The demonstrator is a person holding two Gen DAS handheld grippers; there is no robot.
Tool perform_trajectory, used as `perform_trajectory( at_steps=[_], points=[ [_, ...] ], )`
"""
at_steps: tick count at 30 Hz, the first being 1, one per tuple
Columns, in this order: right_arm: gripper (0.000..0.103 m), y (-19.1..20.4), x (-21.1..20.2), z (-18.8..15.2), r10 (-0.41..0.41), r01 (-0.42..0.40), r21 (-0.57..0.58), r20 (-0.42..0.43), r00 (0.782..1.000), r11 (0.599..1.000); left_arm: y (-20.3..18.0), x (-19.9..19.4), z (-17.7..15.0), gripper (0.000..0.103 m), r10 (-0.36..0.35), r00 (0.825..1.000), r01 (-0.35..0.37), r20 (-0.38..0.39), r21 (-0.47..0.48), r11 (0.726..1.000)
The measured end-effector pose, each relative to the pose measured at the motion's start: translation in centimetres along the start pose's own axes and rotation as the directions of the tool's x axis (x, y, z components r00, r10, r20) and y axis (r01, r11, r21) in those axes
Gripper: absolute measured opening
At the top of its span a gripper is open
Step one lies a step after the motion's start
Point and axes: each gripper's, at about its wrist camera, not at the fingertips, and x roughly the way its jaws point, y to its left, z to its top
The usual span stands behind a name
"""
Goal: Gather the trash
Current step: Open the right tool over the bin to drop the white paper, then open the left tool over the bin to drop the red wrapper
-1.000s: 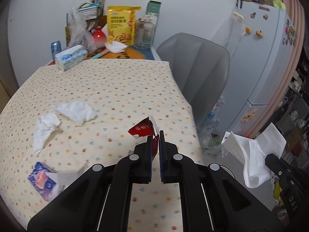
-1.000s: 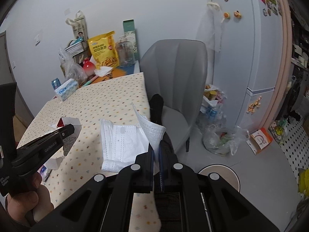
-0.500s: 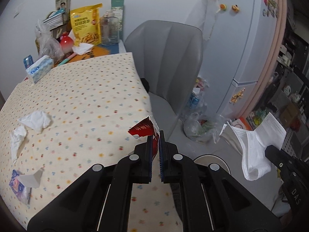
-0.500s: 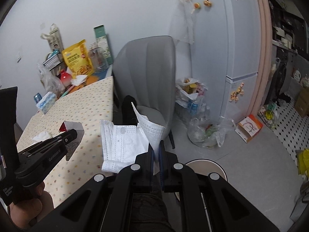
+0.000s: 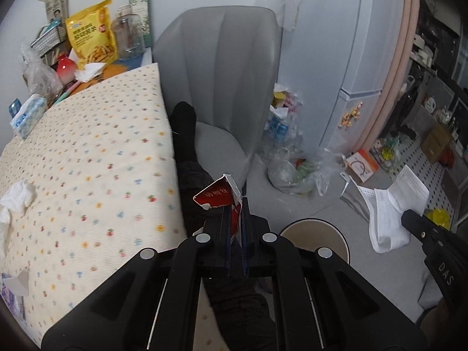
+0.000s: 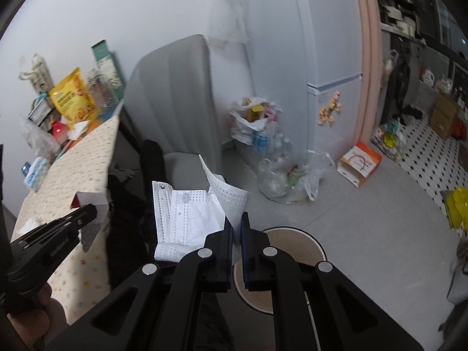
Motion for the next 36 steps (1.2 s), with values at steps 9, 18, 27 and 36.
perform_trajectory(
  at_steps=[9,18,27,36],
  points=[
    [0.039,-3.2,2.4,-0.4,-0.058,0.059,0.053,-0.017,0.998,0.997,-1.9,1.5,-0.2,0.007,0.009,1.0,-0.008,-0.03,0.031,0.999],
    [0.04,-5.6,0.5,-0.7,-0.069,0.069,0.081,0.009,0.998,0.994,-5.2,1.7,-0.5,0.007,-0.021,0.999,0.024,-0.041,0.085,0.996],
    [0.044,-10.6,-1.8,-1.0,-0.128,0.121,0.154,0.036,0.991,0.981,-11.0,2.2,-0.8,0.007,-0.084,0.995,0.093,-0.063,0.168,0.981],
    [0.044,-14.5,-2.5,-1.7,-0.158,0.145,0.217,0.04,0.987,0.965,-15.5,2.6,-1.6,0.007,-0.13,0.987,0.149,-0.094,0.232,0.961]
  ],
)
